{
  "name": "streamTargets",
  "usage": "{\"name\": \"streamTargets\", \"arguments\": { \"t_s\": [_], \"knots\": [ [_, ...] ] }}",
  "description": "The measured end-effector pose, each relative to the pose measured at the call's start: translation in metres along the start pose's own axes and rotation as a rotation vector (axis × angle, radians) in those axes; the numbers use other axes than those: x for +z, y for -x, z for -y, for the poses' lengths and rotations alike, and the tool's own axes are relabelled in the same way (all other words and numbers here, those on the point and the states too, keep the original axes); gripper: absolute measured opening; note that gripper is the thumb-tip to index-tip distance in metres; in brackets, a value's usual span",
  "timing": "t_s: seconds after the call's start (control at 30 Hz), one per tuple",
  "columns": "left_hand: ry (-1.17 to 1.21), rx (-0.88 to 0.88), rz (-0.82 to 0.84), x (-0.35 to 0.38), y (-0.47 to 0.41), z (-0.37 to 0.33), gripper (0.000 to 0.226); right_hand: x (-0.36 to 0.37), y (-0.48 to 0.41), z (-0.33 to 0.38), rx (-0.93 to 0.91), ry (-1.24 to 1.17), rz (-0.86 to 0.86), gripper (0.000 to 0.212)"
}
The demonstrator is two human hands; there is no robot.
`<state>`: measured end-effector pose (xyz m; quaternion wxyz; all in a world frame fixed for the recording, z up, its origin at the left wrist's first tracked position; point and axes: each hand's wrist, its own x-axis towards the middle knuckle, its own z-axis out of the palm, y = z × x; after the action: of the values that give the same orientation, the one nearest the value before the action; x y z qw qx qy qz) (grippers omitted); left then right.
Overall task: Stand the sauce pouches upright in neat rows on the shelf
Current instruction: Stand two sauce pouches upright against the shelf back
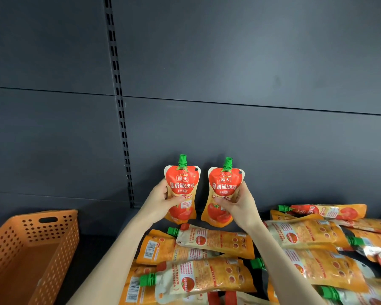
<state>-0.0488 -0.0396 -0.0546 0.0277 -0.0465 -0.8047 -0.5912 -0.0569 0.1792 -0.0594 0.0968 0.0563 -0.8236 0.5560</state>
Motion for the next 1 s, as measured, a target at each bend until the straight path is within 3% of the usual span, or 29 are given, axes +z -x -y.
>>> {"name": "streamTargets", "arguments": {
  "t_s": [0.3,0.43,0.57,0.63,0.73,0.87,1.0],
  "knots": [
    [-0.075,-0.044,0.008,0.003,0.001,-0.001,0.050,0.000,0.005,0.006,0.044,0.071,0.059,0.058],
    [-0.211,-0.050,-0.078,0.003,0.009,-0.006,0.049,-0.002,0.011,0.009,0.122,0.129,0.035,0.058],
    [-0.346,0.007,-0.258,0.004,0.034,-0.006,0.058,-0.012,0.025,0.008,0.084,0.174,-0.015,0.058],
    [-0.341,0.045,-0.295,0.006,0.051,-0.009,0.053,-0.016,0.036,0.009,0.081,0.227,-0.027,0.057],
    [-0.376,0.103,-0.199,0.009,0.083,-0.010,0.038,-0.022,0.055,0.014,0.033,0.285,-0.016,0.046],
    [-0.508,0.047,-0.109,0.031,0.135,-0.012,0.037,-0.040,0.089,0.011,-0.049,0.369,0.201,0.030],
    [-0.724,-0.016,-0.042,0.027,0.140,-0.013,0.059,-0.033,0.092,0.013,-0.051,0.450,0.366,0.048]
  ]
}}
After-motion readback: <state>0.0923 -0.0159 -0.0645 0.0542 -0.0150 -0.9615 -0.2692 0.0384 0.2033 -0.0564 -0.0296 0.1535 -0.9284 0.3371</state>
